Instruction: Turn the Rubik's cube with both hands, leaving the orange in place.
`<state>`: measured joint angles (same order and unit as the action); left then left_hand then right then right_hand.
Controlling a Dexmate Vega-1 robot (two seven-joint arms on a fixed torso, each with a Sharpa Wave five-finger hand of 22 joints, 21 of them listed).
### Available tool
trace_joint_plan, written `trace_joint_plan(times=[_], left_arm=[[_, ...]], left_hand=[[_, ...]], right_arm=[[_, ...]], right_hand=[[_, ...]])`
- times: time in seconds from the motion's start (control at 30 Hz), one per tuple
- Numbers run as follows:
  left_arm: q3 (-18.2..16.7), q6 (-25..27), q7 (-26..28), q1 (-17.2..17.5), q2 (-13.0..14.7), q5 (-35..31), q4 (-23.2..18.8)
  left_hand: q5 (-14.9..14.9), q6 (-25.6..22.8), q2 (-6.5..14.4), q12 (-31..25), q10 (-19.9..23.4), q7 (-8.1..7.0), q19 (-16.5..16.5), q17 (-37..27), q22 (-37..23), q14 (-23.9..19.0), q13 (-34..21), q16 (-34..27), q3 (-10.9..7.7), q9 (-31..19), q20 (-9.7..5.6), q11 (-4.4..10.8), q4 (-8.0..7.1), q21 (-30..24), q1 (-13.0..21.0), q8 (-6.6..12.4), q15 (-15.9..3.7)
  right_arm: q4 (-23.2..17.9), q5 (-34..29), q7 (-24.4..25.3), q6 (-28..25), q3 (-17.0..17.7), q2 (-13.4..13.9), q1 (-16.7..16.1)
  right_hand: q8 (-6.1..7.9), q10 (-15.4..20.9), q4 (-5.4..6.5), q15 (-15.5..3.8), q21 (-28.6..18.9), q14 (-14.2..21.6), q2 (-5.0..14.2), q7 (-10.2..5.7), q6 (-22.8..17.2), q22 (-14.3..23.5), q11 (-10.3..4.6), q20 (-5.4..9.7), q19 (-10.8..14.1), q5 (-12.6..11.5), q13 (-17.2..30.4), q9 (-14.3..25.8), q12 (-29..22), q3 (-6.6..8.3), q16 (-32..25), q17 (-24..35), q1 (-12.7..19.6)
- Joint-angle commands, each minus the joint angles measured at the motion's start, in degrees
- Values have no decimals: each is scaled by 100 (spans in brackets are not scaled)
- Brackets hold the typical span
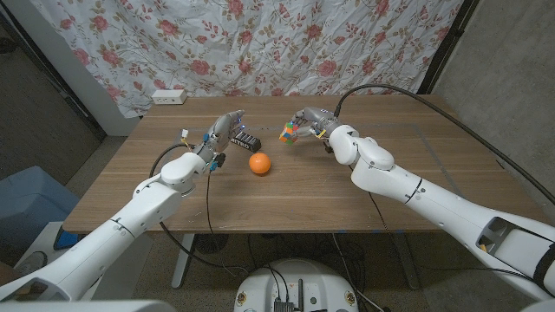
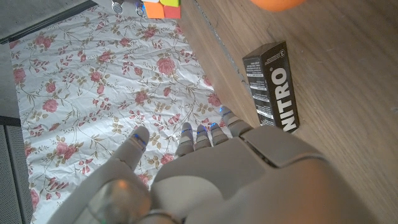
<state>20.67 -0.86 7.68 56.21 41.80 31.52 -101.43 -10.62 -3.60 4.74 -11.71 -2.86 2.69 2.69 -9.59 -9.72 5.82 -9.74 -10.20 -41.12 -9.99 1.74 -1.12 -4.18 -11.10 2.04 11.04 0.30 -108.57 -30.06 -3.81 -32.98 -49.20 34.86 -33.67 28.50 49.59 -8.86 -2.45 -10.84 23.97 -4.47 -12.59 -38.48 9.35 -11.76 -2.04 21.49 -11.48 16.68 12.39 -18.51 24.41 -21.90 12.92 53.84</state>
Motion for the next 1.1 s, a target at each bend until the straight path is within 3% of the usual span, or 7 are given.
trace_joint_plan(times=[0.03,0.47,0.77,1.1], left_arm=[[18,152,115,9,168,-275,-392],[106,586,444,-56,382,-913,-914],[378,877,717,-170,394,-1662,-1149],[565,1109,987,-218,338,-2423,-1382]], left_hand=[[-33,-89,422,-28,43,-7,74,-16,-11,-72,-31,-58,-32,-10,-4,-2,-15,-51,-39,47,-2],[-32,-205,399,8,11,-106,57,-14,-11,-68,-33,-31,-39,-8,4,-22,-11,-29,-41,55,8],[-32,-313,388,10,39,-156,60,-18,-11,-98,-33,-31,-40,-7,2,-13,-22,-22,-53,65,-6],[-22,-402,348,9,90,-299,77,-55,-14,-123,-34,-47,43,-8,3,9,-159,-19,-165,52,-11]], right_arm=[[-37,537,459,486,439,156,-309],[64,1194,942,826,858,99,-607],[108,1673,1181,1060,1086,109,-794],[34,1975,1446,1154,1232,164,-1008]], right_hand=[[24,153,6,-702,2,50,105,-10,-61,13,-78,-4,50,-5,20,15,-18,-47,-23,29,60],[28,182,2,-727,4,78,124,-11,-87,13,-76,7,70,3,24,9,19,-90,-51,34,67],[35,207,4,-716,7,91,140,-10,-115,13,-74,9,77,9,36,5,35,-117,-68,38,67],[41,233,13,-719,11,93,154,-10,-143,14,-72,7,79,14,50,2,51,-152,-81,41,49]])
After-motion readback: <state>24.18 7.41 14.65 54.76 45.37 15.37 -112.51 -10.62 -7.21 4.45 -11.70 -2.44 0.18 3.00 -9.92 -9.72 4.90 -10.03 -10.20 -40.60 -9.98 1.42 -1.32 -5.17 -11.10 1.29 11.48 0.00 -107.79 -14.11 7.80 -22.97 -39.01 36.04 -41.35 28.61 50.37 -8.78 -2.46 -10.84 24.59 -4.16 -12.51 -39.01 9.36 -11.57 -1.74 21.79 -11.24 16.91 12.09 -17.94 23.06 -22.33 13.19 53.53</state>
